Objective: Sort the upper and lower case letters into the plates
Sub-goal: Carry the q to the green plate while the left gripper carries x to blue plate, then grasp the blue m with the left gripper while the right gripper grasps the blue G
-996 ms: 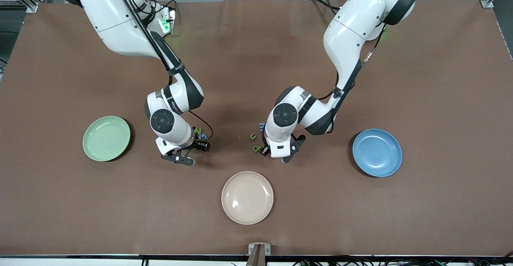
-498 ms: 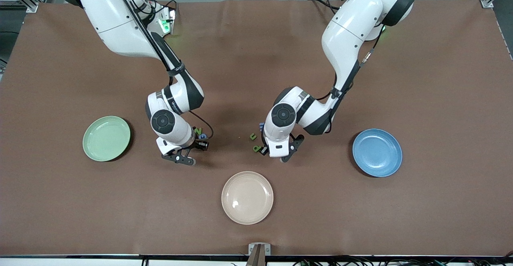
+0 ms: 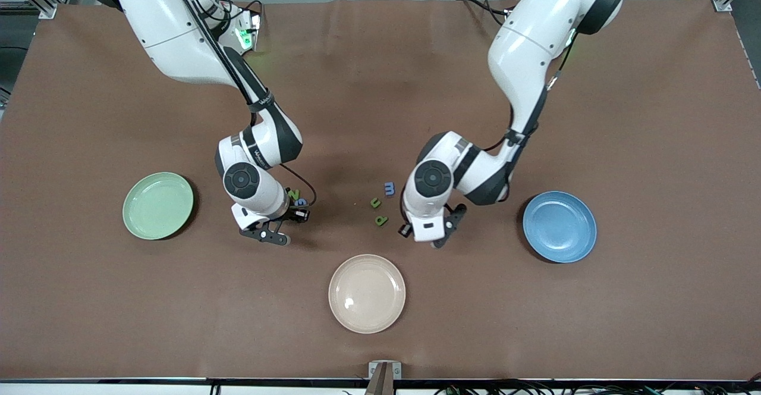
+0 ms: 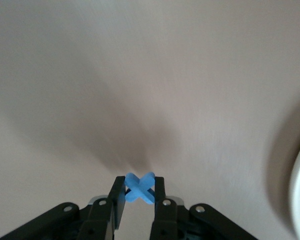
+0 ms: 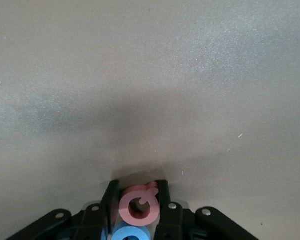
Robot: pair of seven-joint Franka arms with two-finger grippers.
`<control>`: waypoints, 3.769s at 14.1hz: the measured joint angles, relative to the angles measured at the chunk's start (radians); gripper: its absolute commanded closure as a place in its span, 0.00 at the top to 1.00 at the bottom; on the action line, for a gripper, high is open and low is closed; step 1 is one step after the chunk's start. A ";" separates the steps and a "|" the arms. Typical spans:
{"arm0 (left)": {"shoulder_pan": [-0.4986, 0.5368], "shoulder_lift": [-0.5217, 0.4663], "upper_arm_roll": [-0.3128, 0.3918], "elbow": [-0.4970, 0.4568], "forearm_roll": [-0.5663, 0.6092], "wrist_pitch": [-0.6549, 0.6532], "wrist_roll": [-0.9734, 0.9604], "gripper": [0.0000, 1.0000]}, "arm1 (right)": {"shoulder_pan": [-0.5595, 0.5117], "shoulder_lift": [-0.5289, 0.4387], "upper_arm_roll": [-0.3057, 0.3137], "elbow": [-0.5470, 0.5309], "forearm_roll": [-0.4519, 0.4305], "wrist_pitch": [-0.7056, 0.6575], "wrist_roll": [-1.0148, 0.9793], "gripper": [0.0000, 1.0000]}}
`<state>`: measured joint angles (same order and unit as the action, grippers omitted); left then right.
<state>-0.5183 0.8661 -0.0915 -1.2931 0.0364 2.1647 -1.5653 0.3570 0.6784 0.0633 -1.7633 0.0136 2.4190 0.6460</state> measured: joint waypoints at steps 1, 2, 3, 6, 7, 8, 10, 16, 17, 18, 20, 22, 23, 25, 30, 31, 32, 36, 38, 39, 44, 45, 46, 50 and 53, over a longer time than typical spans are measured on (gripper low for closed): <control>0.035 -0.042 0.001 -0.018 0.001 -0.022 0.034 0.00 | 0.000 0.000 0.000 0.000 0.000 -0.002 0.000 0.20; 0.072 -0.087 0.001 -0.047 0.004 -0.040 0.080 0.00 | 0.000 -0.001 0.000 0.001 0.000 -0.011 -0.001 0.20; 0.108 -0.135 0.001 -0.088 0.007 -0.054 0.133 0.00 | -0.002 -0.004 -0.001 0.003 0.000 -0.037 -0.005 0.20; 0.219 -0.262 0.002 -0.258 0.011 -0.066 0.316 0.00 | -0.064 -0.067 -0.007 0.007 0.000 -0.178 -0.130 0.18; 0.260 -0.296 0.002 -0.320 0.012 -0.066 0.382 0.00 | -0.104 -0.104 -0.008 0.003 0.000 -0.219 -0.196 0.18; 0.300 -0.323 0.002 -0.375 0.012 -0.064 0.439 0.01 | -0.145 -0.146 -0.009 -0.015 0.000 -0.240 -0.265 0.18; 0.357 -0.351 0.002 -0.459 0.018 -0.053 0.526 0.03 | -0.224 -0.231 -0.010 -0.095 0.000 -0.229 -0.407 0.18; 0.496 -0.350 0.002 -0.586 0.083 0.073 0.666 0.76 | -0.459 -0.340 -0.012 -0.385 0.000 -0.022 -0.793 0.18; 0.514 -0.346 0.002 -0.589 0.084 0.080 0.682 0.99 | -0.490 -0.340 -0.012 -0.397 0.000 -0.012 -0.839 0.18; 0.524 -0.341 0.002 -0.590 0.084 0.084 0.689 1.00 | -0.514 -0.340 -0.012 -0.406 0.000 0.002 -0.875 0.18; 0.527 -0.339 -0.001 -0.589 0.084 0.086 0.692 1.00 | -0.543 -0.340 -0.012 -0.424 0.000 0.046 -0.915 0.18; 0.523 -0.344 -0.018 -0.581 0.083 0.085 0.690 1.00 | -0.554 -0.340 -0.012 -0.446 0.000 0.085 -0.935 0.18; 0.522 -0.350 -0.044 -0.574 0.083 0.077 0.676 1.00 | -0.558 -0.340 -0.012 -0.458 0.000 0.100 -0.947 0.18; 0.519 -0.362 -0.133 -0.552 0.083 0.044 0.605 1.00 | -0.563 -0.338 -0.012 -0.473 0.000 0.114 -0.960 0.19; 0.381 -0.346 -0.272 -0.505 0.083 0.031 0.416 0.97 | -0.573 -0.329 -0.012 -0.481 -0.001 0.118 -0.977 0.20; 0.320 -0.331 -0.271 -0.489 0.083 0.032 0.389 0.97 | -0.573 -0.327 -0.012 -0.482 -0.001 0.118 -0.978 0.20; 0.259 -0.310 -0.270 -0.466 0.088 0.034 0.361 0.97 | -0.574 -0.324 -0.012 -0.484 -0.001 0.118 -0.979 0.21; 0.100 -0.209 -0.266 -0.357 0.168 0.035 0.310 0.84 | -0.574 -0.311 -0.012 -0.484 -0.001 0.123 -0.982 0.22; 0.068 -0.158 -0.265 -0.297 0.211 0.036 0.309 0.80 | -0.574 -0.306 -0.012 -0.484 -0.001 0.124 -0.983 0.35; 0.058 -0.135 -0.265 -0.266 0.219 0.036 0.309 0.76 | -0.575 -0.304 -0.012 -0.484 -0.001 0.124 -0.983 0.57; 0.035 -0.054 -0.264 -0.189 0.235 0.036 0.312 0.67 | -0.574 -0.309 -0.010 -0.474 -0.001 0.125 -0.984 0.99; 0.034 -0.043 -0.264 -0.183 0.235 0.036 0.313 0.67 | -0.573 -0.316 -0.008 -0.464 -0.001 0.119 -0.984 0.99; 0.032 -0.032 -0.264 -0.175 0.235 0.037 0.313 0.66 | -0.569 -0.329 -0.004 -0.448 -0.001 0.087 -0.984 0.99; 0.009 0.003 -0.264 -0.146 0.235 0.062 0.313 0.62 | -0.495 -0.376 0.007 -0.358 -0.001 -0.113 -0.912 0.99; 0.001 0.016 -0.259 -0.140 0.236 0.073 0.313 0.58 | -0.384 -0.385 0.012 -0.337 -0.001 -0.138 -0.802 1.00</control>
<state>-0.5172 0.8825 -0.3503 -1.4329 0.2719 2.2381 -1.2527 -0.0268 0.2936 0.0758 -2.1006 0.0128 2.2809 -0.1559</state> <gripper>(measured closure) 0.383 0.004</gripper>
